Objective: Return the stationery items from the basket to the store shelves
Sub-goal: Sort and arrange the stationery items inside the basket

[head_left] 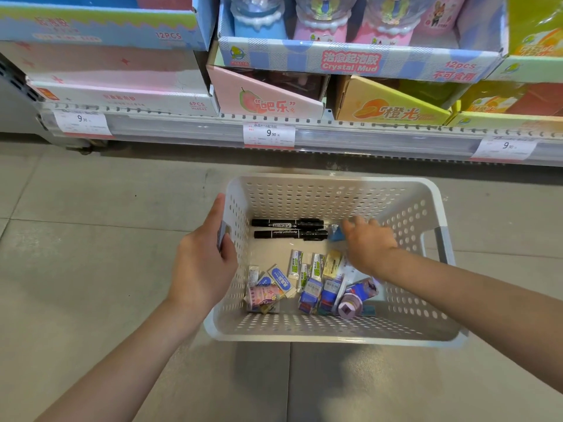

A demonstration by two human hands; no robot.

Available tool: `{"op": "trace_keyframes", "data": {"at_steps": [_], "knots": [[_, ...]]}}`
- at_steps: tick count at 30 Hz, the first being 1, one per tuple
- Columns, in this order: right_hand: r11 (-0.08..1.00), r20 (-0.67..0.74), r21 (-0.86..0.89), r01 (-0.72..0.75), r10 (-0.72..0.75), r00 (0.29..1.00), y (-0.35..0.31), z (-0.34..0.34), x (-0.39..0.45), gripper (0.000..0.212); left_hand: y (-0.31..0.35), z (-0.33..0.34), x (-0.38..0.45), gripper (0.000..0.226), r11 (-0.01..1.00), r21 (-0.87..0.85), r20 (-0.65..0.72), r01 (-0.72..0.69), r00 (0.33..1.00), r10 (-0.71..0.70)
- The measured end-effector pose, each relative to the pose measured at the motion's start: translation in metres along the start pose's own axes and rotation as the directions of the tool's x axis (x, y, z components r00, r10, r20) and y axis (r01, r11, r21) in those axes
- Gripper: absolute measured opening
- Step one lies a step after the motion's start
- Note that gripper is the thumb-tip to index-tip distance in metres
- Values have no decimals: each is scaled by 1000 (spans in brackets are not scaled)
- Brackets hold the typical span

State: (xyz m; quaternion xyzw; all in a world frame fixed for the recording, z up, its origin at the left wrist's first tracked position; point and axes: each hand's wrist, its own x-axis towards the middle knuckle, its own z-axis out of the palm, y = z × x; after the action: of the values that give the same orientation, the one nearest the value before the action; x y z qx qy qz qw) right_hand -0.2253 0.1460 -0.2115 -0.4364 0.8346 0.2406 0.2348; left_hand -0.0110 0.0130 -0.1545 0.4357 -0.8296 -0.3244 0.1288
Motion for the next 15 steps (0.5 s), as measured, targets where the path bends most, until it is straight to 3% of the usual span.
{"op": "trace_keyframes", "data": {"at_steps": [4, 7, 11, 15], "knots": [[989, 150, 147, 9, -31, 988, 6, -4, 4, 61, -2, 1, 0, 60, 1000, 2, -4, -21, 1000, 21], [989, 205, 129, 67, -93, 974, 6, -15, -1, 58, -3, 2, 0, 60, 999, 24, -15, -32, 999, 32], [989, 328, 123, 81, -117, 937, 9, -14, -9, 70, -3, 2, 0, 59, 998, 55, -37, -22, 999, 24], [957, 422, 227, 179, -262, 868, 9, -12, -18, 46, -4, 3, 1, 59, 998, 63, -41, -14, 999, 17]]}}
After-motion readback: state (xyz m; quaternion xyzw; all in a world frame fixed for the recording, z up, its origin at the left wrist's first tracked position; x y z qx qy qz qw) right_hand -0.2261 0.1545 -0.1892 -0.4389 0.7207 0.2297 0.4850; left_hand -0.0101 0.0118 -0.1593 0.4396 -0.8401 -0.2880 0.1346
